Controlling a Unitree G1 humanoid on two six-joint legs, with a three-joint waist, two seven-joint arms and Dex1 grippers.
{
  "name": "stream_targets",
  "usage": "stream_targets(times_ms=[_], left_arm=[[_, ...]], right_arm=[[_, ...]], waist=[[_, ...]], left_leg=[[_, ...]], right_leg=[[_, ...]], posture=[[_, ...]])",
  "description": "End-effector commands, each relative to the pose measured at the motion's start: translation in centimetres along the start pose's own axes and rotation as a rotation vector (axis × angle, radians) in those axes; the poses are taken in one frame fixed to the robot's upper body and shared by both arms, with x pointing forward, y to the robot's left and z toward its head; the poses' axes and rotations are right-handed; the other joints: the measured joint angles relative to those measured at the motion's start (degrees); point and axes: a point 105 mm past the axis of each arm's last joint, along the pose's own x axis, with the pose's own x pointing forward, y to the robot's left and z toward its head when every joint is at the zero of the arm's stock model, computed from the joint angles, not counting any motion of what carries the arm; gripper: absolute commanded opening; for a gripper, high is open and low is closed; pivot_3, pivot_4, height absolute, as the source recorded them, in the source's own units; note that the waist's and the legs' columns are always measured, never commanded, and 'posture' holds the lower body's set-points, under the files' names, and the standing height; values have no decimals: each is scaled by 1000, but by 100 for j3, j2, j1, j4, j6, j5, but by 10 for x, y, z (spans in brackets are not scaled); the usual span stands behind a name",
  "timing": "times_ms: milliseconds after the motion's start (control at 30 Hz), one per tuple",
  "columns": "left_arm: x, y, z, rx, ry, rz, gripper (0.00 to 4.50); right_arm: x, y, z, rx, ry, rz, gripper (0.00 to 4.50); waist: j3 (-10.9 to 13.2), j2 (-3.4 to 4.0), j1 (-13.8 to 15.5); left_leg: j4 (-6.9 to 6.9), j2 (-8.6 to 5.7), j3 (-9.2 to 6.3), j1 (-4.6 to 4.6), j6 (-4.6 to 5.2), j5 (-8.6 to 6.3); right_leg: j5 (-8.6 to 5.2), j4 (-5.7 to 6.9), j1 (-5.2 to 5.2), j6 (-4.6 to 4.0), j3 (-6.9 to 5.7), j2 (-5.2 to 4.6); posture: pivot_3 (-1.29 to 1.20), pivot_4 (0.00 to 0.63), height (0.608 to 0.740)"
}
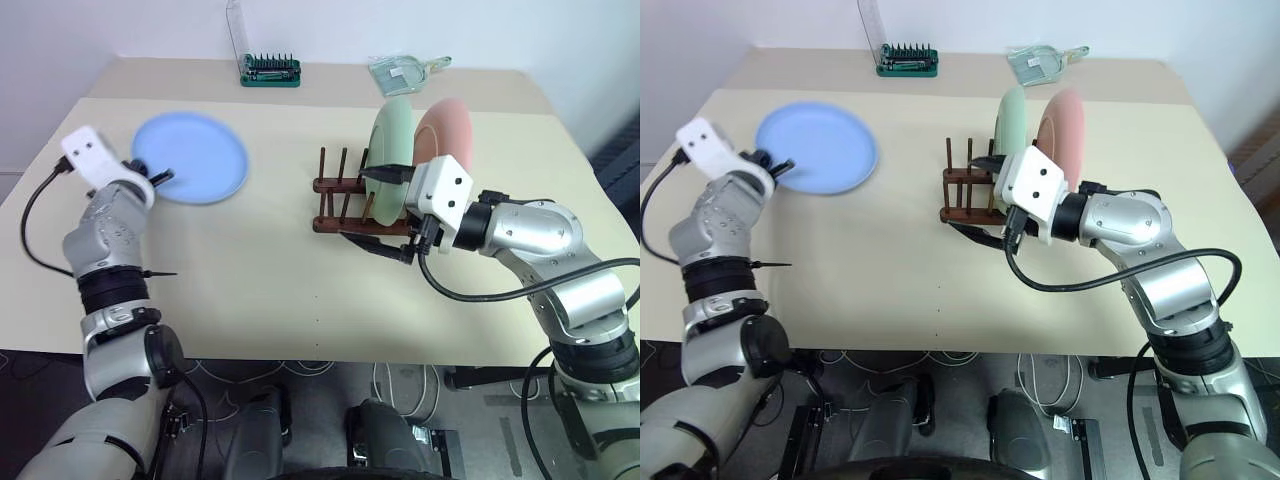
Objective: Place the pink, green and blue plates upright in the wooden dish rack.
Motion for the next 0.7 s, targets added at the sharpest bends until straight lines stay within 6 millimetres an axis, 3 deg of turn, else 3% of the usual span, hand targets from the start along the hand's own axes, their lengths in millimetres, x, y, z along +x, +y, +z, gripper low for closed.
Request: stream_targets(times_ms=[33,133,267,700], left_arm=[[-13,-36,38,17,-145,-147,61],[-24,-69,44,56,-153,-266,61],[-37,-96,53,20,-161,-347,61],[-65,-130,49,34,-82,-470,61]], right_arm=[[14,-8,7,-157,2,-35,4500],[29,-13,10,-299,15,-48,4500],[45,-16,9,-429,29,-45,4500],[77,-28,6,-624,38,-75,4500]], waist=[[0,0,-14],[0,0,-6],[0,0,16],[0,0,4]], left_leg=[[0,1,0,1,-1,1],[0,2,0,2,-5,4],[1,-1,0,2,-5,4],[2,2,-3,1,-7,6]], right_leg=[[0,1,0,0,1,0],[0,4,-2,0,1,2],[0,4,0,0,1,3],[0,7,0,0,2,2]], posture=[[0,150,732],[0,150,732],[0,150,732],[0,150,732]])
